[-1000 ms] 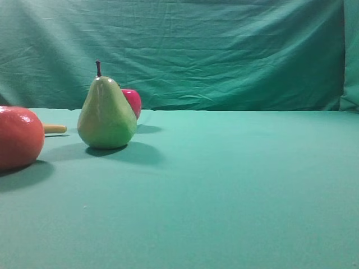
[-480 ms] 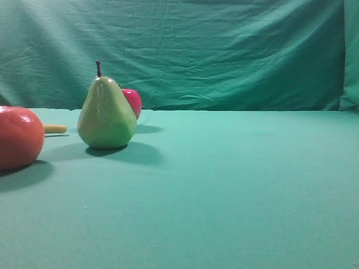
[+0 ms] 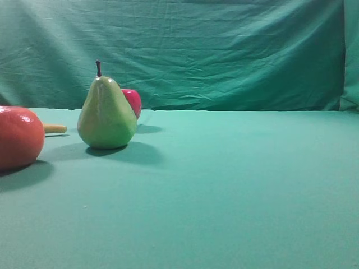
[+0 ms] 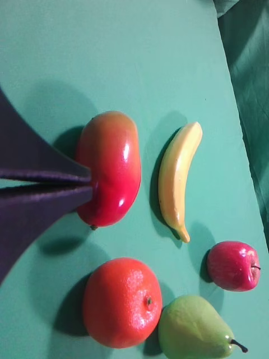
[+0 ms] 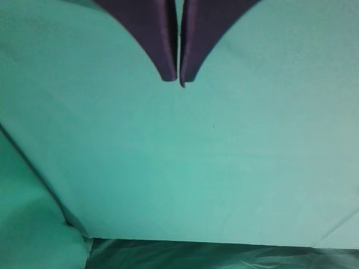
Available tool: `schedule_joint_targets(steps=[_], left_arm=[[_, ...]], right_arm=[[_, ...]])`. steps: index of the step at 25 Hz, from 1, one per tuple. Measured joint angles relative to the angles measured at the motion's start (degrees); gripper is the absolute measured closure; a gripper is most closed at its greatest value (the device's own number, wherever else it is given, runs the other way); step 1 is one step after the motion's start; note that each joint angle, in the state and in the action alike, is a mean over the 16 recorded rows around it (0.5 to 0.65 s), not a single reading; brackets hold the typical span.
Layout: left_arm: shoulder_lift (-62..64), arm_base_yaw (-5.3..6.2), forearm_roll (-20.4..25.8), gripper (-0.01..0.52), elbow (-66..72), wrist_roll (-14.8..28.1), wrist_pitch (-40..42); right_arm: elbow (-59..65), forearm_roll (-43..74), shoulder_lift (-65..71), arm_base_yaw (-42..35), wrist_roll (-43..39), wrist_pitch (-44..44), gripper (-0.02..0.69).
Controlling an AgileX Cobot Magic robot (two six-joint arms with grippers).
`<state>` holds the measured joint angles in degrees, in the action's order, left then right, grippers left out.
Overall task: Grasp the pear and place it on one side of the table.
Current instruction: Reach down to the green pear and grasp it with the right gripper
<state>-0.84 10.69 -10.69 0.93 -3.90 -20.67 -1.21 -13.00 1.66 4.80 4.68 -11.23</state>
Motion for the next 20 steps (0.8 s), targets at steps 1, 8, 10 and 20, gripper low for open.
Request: schedule_joint_targets(steps=[1,8,10,20], left_arm=[[0.0,0.0,0.0,0.514,0.0,0.0,0.0],[0.0,0.0,0.0,0.514,0.0,0.0,0.0],[0.0,0.0,0.0,0.514,0.0,0.0,0.0],[0.0,0.0,0.0,0.514,0.0,0.0,0.0]], right_arm=[[-0.9,-0.8,1.0,0.2,0.3,0.7,0.665],[-10.2,-3.3,13.1,1.5,4.0,-0.4,0.665],[-13.8,-3.4,18.2,2.4,5.9,-2.6,0.665],[-31.9,-3.6,47.3,14.3,16.6,-10.0,0.587]])
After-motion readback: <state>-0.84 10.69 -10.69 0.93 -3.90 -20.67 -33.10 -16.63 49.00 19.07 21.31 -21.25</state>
